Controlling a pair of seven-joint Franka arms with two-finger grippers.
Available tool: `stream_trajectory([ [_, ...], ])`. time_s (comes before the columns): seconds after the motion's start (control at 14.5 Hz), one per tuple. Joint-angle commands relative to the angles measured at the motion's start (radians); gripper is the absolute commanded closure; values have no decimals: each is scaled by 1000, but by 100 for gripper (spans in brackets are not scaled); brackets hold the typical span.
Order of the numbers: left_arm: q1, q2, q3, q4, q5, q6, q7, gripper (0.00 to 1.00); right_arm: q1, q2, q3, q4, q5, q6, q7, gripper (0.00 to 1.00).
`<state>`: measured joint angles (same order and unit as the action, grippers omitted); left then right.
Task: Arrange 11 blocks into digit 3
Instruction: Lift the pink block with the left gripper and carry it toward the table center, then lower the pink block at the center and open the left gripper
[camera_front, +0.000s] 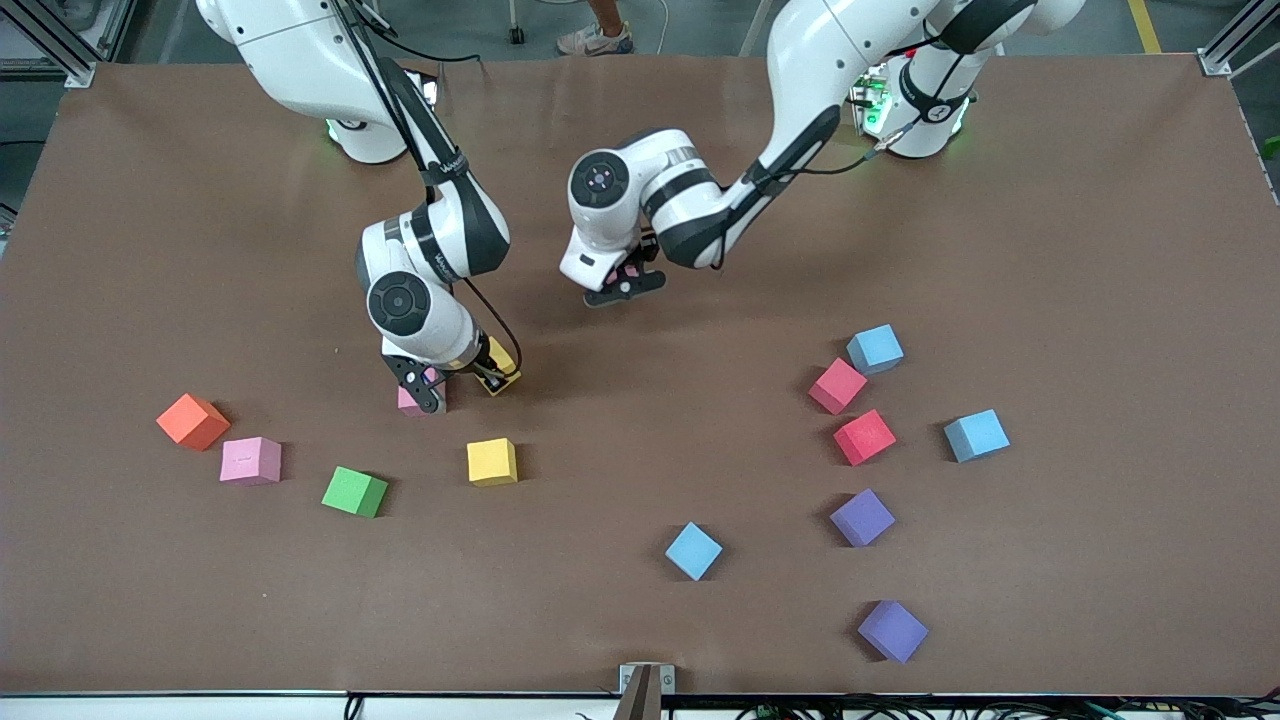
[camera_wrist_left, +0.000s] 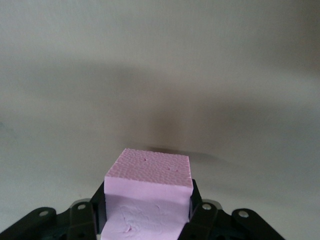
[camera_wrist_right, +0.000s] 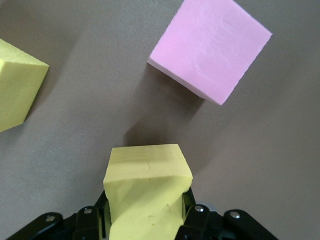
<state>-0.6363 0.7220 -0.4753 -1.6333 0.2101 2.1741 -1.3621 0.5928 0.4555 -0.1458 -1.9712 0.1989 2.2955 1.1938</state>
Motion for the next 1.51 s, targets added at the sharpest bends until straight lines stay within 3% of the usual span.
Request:
stream_trajectory([
  [0.0, -28, -19, 7, -72, 54, 41, -25, 66, -2, -47, -14, 2, 5, -79, -6, 77],
  [0.28, -54, -26, 3, -138, 89, 90, -67, 66, -63, -112, -26, 8, 8, -160, -10, 77],
  [0.41, -74, -26, 3, -146, 91, 90, -104, 66, -62, -139, -26, 15, 8, -163, 3, 100],
  [0.62, -89, -30, -2, -155, 130, 90, -106, 66, -73, -173, -49, 37, -3, -229, 18, 100],
  [1.03, -151, -30, -3, -175, 146, 92, -107, 63, -41, -186, -61, 49, -4, -278, 243, 100],
  [1.1, -149, -32, -3, -175, 146, 90, -106, 54, -42, -187, -61, 43, -4, -277, 257, 100],
  [1.17, -148, -33, -2, -172, 146, 90, -104, 35, -36, -187, -61, 34, -4, -275, 271, 100],
  [1.31, -144, -39, -3, -168, 146, 87, -106, 12, -30, -187, -60, 29, -4, -275, 315, 100],
  [1.45, -138, -76, -3, -168, 144, 76, -107, 4, -22, -193, -60, 14, -4, -268, 329, 100],
])
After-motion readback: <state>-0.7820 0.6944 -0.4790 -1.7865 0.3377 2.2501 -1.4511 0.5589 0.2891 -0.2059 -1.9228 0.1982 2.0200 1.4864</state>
